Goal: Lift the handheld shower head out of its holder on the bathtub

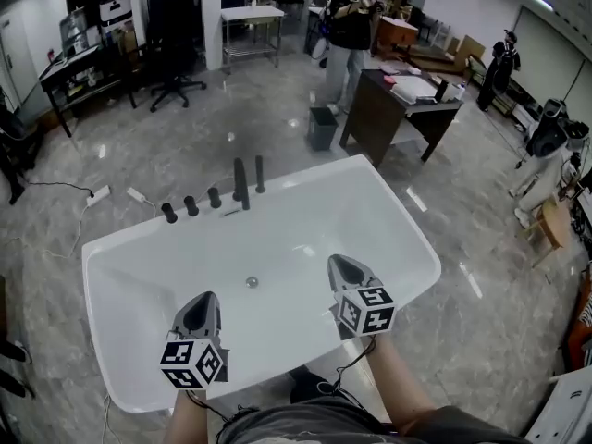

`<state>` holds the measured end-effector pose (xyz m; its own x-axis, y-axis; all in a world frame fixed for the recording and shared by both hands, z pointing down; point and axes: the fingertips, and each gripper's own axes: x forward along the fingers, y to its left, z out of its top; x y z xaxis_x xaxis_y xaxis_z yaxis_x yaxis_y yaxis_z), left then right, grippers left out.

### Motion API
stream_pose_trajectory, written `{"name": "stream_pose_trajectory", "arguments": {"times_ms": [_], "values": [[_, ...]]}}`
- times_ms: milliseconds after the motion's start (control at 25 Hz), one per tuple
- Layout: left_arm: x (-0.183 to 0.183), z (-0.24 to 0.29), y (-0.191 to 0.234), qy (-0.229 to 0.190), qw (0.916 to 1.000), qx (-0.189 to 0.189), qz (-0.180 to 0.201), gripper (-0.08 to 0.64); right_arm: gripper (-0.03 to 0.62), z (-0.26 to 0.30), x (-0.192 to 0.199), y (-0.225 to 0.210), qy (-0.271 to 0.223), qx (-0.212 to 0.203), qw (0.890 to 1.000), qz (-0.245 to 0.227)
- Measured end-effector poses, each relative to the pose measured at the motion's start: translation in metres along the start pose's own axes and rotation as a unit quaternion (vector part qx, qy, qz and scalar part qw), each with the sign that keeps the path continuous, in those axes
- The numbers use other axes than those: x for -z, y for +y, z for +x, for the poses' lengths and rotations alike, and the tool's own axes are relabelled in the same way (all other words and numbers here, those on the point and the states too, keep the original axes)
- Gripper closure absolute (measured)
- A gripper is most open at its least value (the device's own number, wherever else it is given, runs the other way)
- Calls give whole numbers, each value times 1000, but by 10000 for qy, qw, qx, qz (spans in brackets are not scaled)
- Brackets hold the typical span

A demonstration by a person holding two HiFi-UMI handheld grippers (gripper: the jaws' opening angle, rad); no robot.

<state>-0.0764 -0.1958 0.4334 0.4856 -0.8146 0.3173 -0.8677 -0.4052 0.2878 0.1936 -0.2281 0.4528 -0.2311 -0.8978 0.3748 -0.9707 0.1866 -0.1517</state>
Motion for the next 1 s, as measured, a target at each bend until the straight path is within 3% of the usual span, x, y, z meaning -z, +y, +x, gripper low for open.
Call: {"name": "stream_pose_trajectory", "arguments": {"times_ms": [480, 1000], "values": [[-29, 115, -5, -87, 9984, -560, -80, 545, 560, 118, -23, -71, 196, -561, 9982, -88], [-44, 217, 13, -151, 9971, -728, -167, 545, 560, 245, -30, -86, 227, -1018, 9943, -231]]}}
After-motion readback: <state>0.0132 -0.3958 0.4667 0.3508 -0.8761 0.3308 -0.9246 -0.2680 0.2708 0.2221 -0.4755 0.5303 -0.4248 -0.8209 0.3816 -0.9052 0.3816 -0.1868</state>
